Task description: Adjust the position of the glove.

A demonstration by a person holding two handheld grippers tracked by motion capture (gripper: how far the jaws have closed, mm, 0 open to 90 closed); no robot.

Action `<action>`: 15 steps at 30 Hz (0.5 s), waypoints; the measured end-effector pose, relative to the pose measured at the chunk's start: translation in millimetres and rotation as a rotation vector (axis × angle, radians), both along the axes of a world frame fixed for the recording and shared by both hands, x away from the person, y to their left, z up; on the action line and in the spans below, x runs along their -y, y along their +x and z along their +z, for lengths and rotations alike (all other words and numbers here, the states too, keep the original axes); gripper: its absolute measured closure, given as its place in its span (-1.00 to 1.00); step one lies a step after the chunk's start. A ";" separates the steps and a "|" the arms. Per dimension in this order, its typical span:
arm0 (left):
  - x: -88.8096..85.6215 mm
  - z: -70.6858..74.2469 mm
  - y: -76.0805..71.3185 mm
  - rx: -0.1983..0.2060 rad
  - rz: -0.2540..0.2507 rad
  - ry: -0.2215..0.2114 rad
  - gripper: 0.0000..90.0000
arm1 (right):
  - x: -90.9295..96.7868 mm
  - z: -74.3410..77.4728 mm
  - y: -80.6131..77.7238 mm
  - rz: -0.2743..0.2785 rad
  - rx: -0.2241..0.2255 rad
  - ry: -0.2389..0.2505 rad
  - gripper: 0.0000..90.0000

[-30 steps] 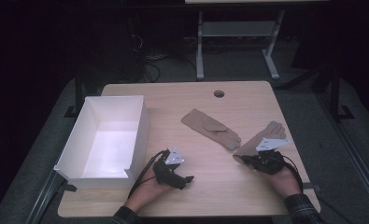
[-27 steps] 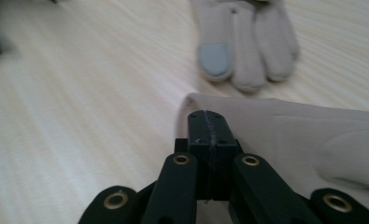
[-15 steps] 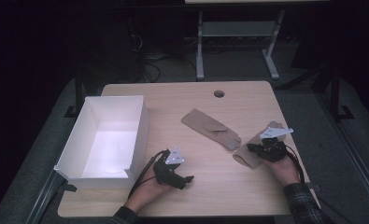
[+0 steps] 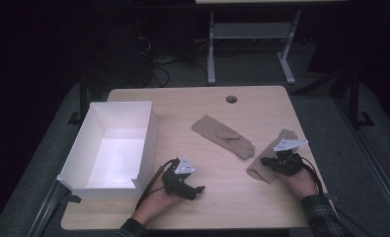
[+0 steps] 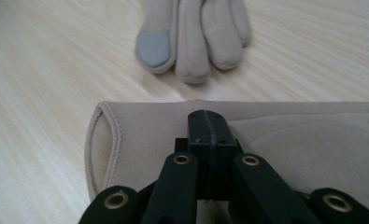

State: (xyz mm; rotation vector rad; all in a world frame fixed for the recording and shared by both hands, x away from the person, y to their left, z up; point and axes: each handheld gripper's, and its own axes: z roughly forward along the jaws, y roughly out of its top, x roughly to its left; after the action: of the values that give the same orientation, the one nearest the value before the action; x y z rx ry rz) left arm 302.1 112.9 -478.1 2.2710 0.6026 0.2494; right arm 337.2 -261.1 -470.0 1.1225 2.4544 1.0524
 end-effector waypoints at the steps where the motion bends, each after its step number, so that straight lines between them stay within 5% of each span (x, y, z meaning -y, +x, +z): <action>1: 0.0 -0.1 -0.2 0.000 0.002 -0.001 -0.72 | -0.8 0.7 -1.8 0.003 -0.006 -0.002 1.00; 15: 0.3 -0.3 -0.7 -0.003 0.007 -0.004 -0.72 | -12.2 3.4 -27.0 0.086 -0.031 -0.013 1.00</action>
State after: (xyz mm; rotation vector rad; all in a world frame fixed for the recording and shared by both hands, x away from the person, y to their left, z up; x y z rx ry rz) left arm 301.4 112.6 -478.4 2.2665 0.6118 0.2480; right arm 310.3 -248.9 -466.7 1.0456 2.5501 1.0485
